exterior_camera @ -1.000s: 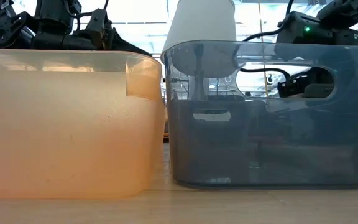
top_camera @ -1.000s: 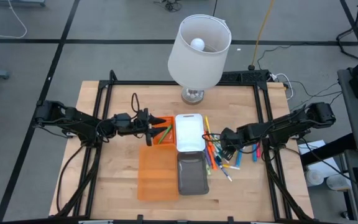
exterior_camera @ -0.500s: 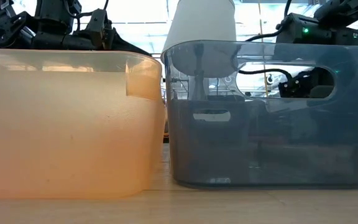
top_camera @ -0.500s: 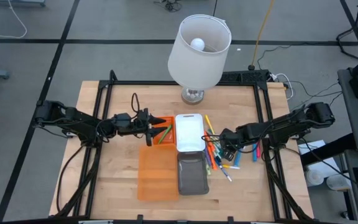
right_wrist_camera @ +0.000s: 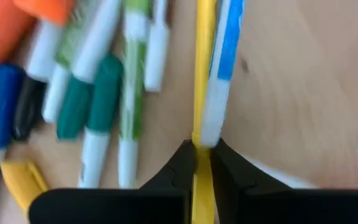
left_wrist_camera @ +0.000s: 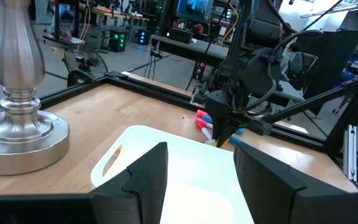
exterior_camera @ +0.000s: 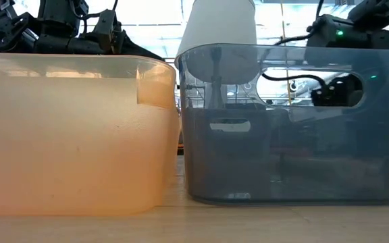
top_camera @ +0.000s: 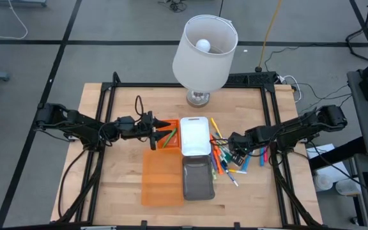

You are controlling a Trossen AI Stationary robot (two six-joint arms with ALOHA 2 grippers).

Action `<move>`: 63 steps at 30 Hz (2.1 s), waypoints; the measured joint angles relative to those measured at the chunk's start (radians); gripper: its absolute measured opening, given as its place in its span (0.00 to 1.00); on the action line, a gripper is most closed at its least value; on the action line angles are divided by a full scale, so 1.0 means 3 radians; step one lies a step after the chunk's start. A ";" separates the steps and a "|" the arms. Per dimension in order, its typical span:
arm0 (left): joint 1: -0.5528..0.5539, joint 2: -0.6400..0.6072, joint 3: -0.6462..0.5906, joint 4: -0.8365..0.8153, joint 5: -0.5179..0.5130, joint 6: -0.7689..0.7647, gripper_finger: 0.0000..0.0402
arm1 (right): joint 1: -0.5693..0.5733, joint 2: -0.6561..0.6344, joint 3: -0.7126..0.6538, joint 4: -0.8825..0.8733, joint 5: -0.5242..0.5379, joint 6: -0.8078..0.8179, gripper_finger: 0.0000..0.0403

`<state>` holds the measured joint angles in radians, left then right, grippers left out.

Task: Pick & Place Markers
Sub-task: Put the right yellow pen into the orange basket

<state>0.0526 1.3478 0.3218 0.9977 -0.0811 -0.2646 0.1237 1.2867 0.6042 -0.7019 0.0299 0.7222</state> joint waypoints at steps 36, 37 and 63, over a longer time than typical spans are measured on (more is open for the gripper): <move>-0.0057 0.0003 0.0410 -0.0013 0.0135 0.0725 0.46 | -0.0001 -0.0221 0.0006 0.4225 0.0473 -0.2532 0.05; -0.0086 0.0027 0.0444 -0.0014 0.0203 0.0802 0.46 | -0.0001 -0.0145 0.0006 0.4407 0.0422 -0.2599 0.05; -0.0377 0.1376 0.1647 -0.0008 0.0182 0.1403 0.46 | -0.0008 0.0408 0.0007 0.5534 0.0233 -0.2811 0.05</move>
<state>-0.0605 1.7606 0.8158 0.9953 -0.0263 0.1562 0.1211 1.4090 0.6064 0.9583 0.0998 -0.1211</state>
